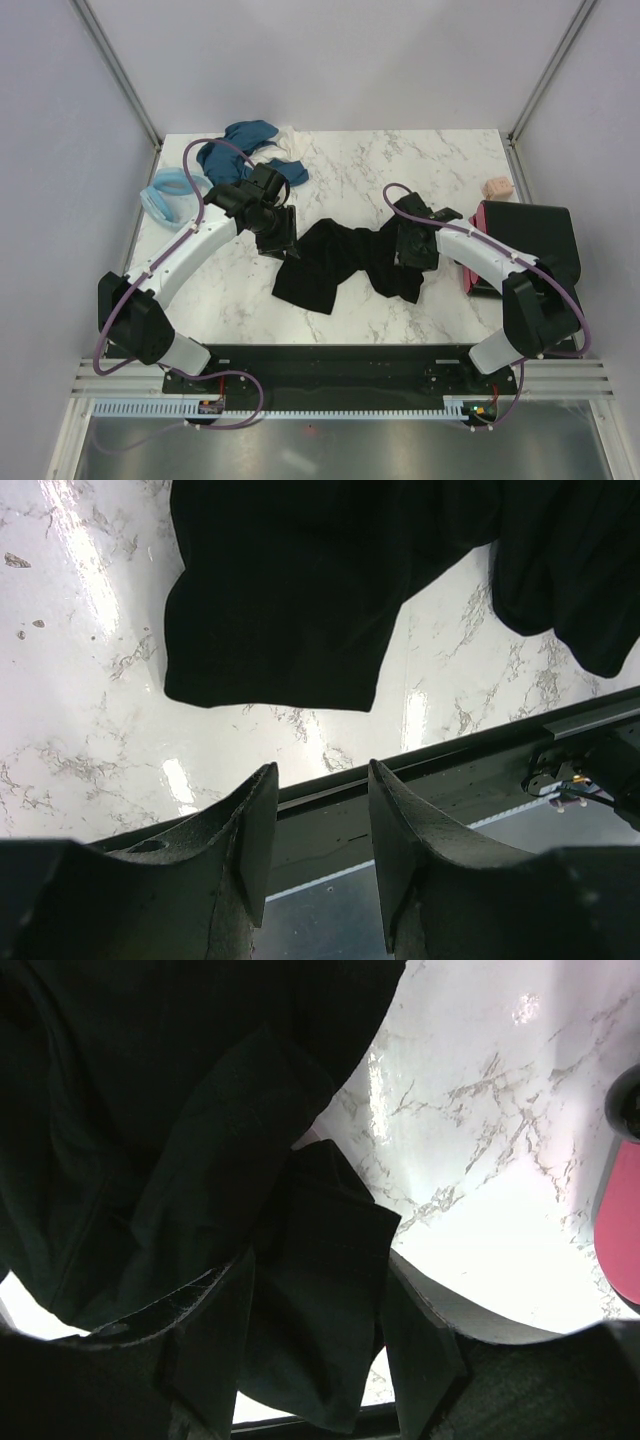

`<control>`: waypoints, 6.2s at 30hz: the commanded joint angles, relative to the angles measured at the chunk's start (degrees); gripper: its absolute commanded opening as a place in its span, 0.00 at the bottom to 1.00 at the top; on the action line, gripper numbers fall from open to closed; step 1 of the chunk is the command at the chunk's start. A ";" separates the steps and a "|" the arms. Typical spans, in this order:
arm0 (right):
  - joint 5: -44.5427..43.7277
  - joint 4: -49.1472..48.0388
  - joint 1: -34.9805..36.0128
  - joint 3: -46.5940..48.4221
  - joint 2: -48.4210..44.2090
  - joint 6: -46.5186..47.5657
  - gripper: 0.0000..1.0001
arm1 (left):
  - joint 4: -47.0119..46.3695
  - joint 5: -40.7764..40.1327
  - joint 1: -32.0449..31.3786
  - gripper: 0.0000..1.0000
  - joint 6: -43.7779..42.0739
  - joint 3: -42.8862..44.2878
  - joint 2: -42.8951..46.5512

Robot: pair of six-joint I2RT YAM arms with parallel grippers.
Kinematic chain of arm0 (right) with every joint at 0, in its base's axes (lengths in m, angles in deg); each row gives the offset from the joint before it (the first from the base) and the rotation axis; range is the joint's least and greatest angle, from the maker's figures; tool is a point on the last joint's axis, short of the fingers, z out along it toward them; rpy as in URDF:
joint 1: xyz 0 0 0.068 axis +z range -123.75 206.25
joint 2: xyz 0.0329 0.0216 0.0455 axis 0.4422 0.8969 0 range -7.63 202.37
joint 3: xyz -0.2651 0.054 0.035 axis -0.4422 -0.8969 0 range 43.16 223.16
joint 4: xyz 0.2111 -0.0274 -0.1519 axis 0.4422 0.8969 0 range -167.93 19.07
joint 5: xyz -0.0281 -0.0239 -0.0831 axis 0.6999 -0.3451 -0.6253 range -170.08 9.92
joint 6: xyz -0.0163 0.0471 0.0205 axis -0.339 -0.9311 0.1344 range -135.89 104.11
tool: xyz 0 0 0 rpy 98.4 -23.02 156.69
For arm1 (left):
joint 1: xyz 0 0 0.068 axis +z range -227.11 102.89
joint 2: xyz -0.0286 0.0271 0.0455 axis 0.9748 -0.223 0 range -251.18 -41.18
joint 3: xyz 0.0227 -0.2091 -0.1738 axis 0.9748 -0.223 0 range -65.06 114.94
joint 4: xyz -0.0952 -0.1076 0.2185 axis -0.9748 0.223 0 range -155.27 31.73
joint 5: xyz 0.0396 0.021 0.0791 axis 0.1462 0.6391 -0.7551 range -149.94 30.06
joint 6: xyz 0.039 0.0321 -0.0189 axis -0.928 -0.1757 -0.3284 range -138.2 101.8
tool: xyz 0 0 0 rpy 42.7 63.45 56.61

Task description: Fold and stack the t-shirts

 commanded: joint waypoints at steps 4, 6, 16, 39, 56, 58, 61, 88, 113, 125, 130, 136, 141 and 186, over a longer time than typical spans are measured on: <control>-3.02 -2.31 -0.42 2.98 0.14 -0.55 0.59 | -1.79 1.51 -0.35 0.48 -1.03 0.53 1.03; -3.55 -2.39 -0.51 3.76 0.50 -0.20 0.59 | -1.70 1.68 -0.35 0.48 -0.94 0.44 1.03; -3.82 -2.22 -0.69 4.21 0.06 0.68 0.17 | -1.96 1.60 -0.61 0.48 -0.50 0.35 1.03; 3.73 4.11 -0.77 26.34 -12.07 8.23 0.00 | -3.02 -1.91 -0.70 0.51 0.11 3.86 -0.90; 14.80 7.88 -0.78 65.61 -5.49 12.55 0.00 | -0.74 -8.34 13.18 0.57 0.90 6.95 5.69; 18.92 8.15 -0.77 68.18 -4.61 11.93 0.00 | -0.74 -7.72 13.71 0.57 1.08 6.42 5.08; 21.83 7.80 -0.77 70.99 -5.74 10.00 0.00 | -0.65 -5.09 13.80 0.57 0.38 6.24 3.24; 13.78 16.85 -0.69 62.66 -19.89 6.57 0.00 | -10.75 10.55 10.90 0.56 0.90 3.44 -17.49; 16.22 17.47 -0.86 58.61 -17.52 10.08 0.00 | -13.30 1.42 6.68 0.54 1.87 -6.68 -20.85; 16.05 16.59 -0.77 56.33 -17.70 9.56 0.00 | -13.57 1.15 6.51 0.20 -0.59 -6.59 -24.37; 16.31 15.45 -0.77 55.10 -17.35 9.29 0.00 | -14.80 1.69 6.33 0.02 -1.20 -7.64 -24.46; 15.70 14.48 -0.77 52.73 -17.34 8.86 0.00 | -15.59 0.02 6.16 0.02 -1.47 -8.52 -23.23; 14.90 13.43 -0.78 50.79 -17.52 8.77 0.00 | -15.42 -3.32 6.24 0.02 -1.65 -6.51 -16.65; -10.94 3.23 -7.28 72.32 -13.04 20.19 0.00 | 24.82 -36.46 11.96 0.02 6.26 51.13 14.13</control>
